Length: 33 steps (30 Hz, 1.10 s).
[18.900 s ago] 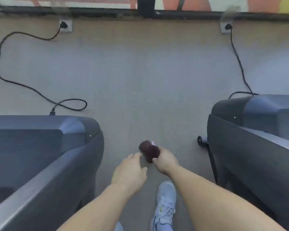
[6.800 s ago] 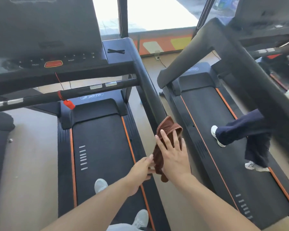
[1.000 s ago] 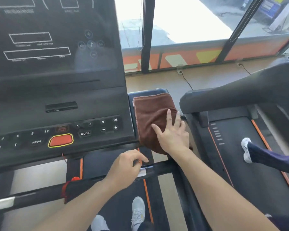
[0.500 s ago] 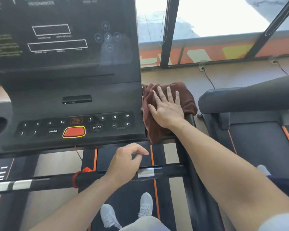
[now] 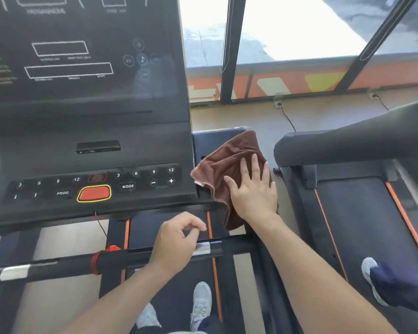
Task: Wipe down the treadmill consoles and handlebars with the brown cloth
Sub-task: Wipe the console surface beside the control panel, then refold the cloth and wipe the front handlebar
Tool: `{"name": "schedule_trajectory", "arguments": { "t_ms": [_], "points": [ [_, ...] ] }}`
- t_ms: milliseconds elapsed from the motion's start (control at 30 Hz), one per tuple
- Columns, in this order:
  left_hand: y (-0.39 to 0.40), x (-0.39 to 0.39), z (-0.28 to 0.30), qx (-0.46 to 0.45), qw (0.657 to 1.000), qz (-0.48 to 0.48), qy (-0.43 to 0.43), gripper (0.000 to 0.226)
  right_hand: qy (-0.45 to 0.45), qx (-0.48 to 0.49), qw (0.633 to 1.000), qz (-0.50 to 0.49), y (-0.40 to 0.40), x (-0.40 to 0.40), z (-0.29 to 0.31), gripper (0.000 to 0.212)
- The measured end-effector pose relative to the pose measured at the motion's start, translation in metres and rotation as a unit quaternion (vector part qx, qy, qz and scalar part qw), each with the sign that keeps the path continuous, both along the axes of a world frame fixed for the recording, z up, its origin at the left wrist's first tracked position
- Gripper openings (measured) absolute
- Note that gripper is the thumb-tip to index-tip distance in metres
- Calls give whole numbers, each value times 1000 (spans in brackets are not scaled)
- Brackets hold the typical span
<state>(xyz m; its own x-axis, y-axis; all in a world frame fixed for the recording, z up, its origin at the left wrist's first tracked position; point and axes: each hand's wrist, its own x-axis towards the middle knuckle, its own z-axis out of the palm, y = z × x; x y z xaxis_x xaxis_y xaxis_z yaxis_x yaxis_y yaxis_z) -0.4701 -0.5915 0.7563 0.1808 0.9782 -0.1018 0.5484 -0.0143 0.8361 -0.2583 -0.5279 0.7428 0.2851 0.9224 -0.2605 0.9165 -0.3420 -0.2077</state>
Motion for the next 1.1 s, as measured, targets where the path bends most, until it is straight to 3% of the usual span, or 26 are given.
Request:
{"name": "schedule_trajectory", "arguments": {
  "t_ms": [267,433,667,900,1000,1100],
  "points": [
    [-13,-54,11,26,997,66,25,51,66,-3,996,-65,132,17,15,76],
    [-21,-73,13,18,996,86,20,46,125,-9,985,-122,145,40,18,76],
    [-32,-62,3,-4,1000,26,-10,47,204,-9,963,-178,63,46,12,87],
    [-43,-61,1,-41,996,-59,-54,46,267,-17,940,-211,-71,36,19,71],
    [-48,-65,2,-53,992,-94,-71,47,254,-32,937,-237,-124,29,16,82],
    [-52,-72,-1,-73,987,-114,-81,46,183,-54,955,-225,-165,16,16,93]
  ]
}}
